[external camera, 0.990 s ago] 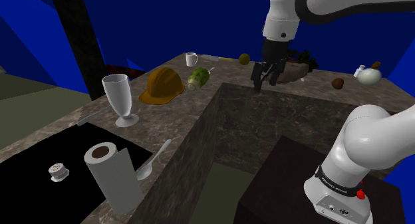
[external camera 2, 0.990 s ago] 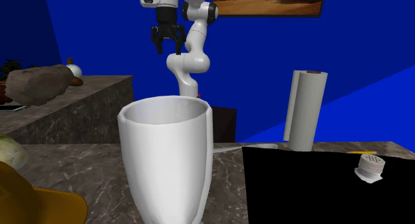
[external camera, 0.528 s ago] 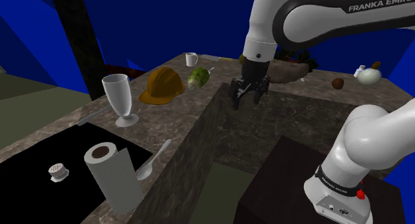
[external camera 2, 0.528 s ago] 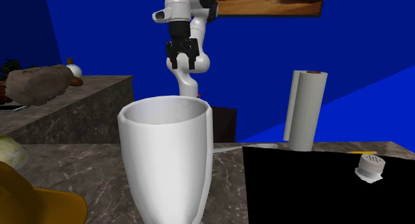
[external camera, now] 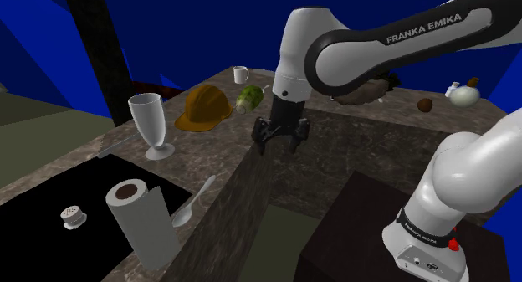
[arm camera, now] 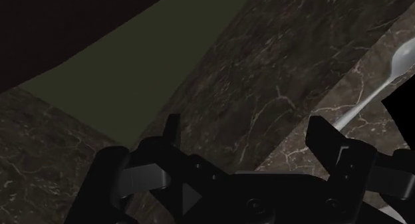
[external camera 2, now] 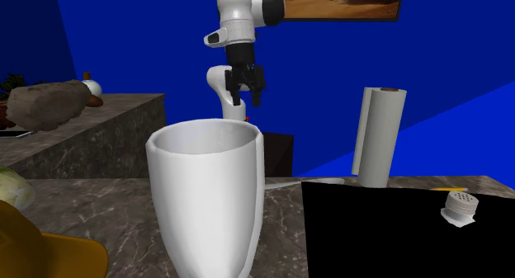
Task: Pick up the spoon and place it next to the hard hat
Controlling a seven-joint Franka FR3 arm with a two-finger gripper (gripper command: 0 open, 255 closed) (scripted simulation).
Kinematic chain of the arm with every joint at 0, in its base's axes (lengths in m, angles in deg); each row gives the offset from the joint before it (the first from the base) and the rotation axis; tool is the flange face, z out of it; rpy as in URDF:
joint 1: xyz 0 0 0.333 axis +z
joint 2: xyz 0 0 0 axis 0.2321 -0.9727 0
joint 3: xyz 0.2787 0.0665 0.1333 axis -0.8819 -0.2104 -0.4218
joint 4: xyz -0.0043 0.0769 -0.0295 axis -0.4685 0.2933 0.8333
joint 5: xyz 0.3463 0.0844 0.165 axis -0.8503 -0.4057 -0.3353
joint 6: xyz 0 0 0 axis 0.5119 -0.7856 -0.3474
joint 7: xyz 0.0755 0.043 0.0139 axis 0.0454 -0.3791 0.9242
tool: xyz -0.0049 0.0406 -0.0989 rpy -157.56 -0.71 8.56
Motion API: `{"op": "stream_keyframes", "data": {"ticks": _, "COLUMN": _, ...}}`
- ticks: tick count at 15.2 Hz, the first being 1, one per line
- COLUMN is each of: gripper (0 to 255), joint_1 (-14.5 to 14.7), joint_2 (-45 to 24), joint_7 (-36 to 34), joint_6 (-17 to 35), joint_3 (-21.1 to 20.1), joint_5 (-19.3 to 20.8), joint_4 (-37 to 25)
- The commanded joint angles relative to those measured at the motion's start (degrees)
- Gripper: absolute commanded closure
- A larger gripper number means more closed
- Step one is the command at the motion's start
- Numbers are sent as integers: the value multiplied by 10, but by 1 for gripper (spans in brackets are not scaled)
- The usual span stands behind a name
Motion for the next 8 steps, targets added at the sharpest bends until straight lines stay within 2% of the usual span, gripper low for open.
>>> {"op": "stream_keyframes", "data": {"ticks": 1, "gripper": 0, "joint_1": -6, "joint_2": -39, "joint_7": -42, "joint_6": 39, "joint_3": -25, "joint_5": -5, "joint_4": -12}}
{"op": "stream_keyframes", "data": {"ticks": 5, "gripper": 0, "joint_1": -21, "joint_2": -126, "joint_7": -128, "joint_6": 107, "joint_3": -69, "joint_5": 10, "joint_4": -52}}
{"op": "stream_keyframes", "data": {"ticks": 8, "gripper": 0, "joint_1": -33, "joint_2": -197, "joint_7": -203, "joint_6": 154, "joint_3": -98, "joint_5": 43, "joint_4": -89}}
